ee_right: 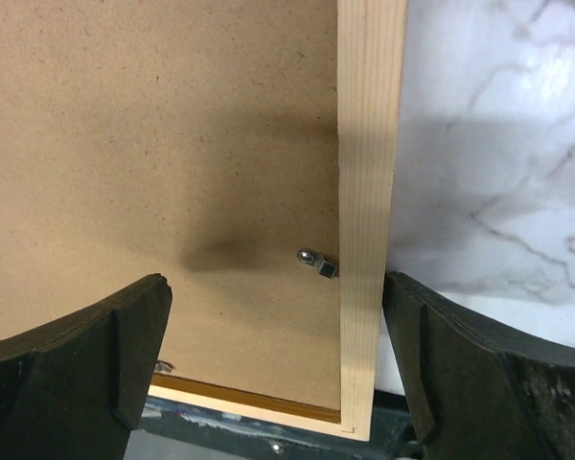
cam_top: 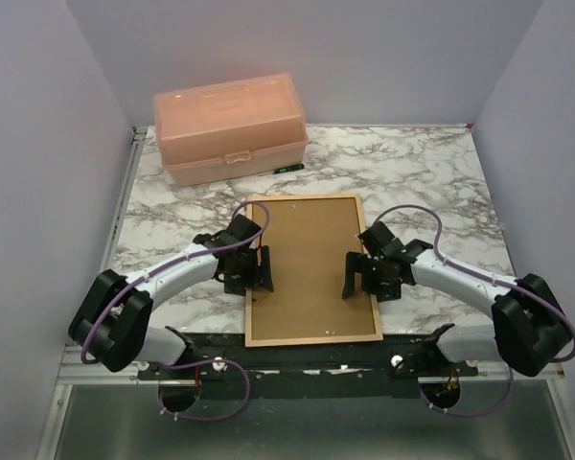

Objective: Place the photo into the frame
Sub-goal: Move the photo frame to the center of the board, then install the photo frame at the center of the board.

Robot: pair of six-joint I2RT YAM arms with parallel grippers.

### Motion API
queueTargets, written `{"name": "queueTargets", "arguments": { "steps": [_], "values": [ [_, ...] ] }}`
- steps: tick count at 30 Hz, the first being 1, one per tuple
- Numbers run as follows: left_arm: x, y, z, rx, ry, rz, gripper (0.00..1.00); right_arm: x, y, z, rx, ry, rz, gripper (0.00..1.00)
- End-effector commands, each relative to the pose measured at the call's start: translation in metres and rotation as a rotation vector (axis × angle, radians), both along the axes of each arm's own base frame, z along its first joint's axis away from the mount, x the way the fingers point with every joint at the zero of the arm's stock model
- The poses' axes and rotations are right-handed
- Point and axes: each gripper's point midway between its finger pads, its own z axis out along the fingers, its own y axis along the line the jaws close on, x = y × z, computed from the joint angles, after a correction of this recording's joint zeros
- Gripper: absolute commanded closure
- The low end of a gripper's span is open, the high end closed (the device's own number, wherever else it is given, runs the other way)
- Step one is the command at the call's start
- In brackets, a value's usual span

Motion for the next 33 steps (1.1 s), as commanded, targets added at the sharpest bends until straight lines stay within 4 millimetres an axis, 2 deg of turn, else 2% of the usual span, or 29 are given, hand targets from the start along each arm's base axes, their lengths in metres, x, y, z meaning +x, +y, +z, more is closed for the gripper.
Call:
{"name": "queueTargets", "arguments": {
  "steps": [1,6,10,14,16,19,22,27,33],
  "values": [
    [-0.010,-0.044,0.035,-0.206,0.005,-0.068,0.27,-0.020,0.023,0.019,0.159,0.056,0.018,0.01],
    [-0.027,-0.044,0.037,-0.197,0.020,-0.075,0.27,-0.033,0.025,0.028,0.205,0.078,0.010,0.01],
    [-0.049,-0.042,0.026,-0.172,0.045,-0.076,0.27,-0.043,0.021,0.030,0.210,0.096,-0.008,0.01],
    [-0.061,-0.037,0.018,-0.154,0.057,-0.058,0.27,-0.051,0.015,0.028,0.203,0.103,-0.017,0.01],
    [-0.061,-0.033,0.016,-0.132,0.054,-0.051,0.26,-0.053,0.008,0.022,0.171,0.101,-0.027,0.00],
    [-0.053,-0.023,0.018,-0.046,0.028,-0.059,0.18,-0.050,0.002,0.016,0.135,0.084,-0.045,0.00],
    [-0.039,-0.008,0.026,0.090,0.004,-0.056,0.13,-0.038,0.000,0.014,0.106,0.048,-0.065,0.00],
    [-0.018,-0.008,0.033,0.144,-0.018,-0.045,0.12,-0.012,0.001,0.018,0.045,-0.009,-0.062,0.00],
    [0.002,-0.005,0.034,0.173,-0.043,-0.009,0.12,0.041,-0.009,0.030,-0.081,-0.112,-0.111,0.00]
  ]
}}
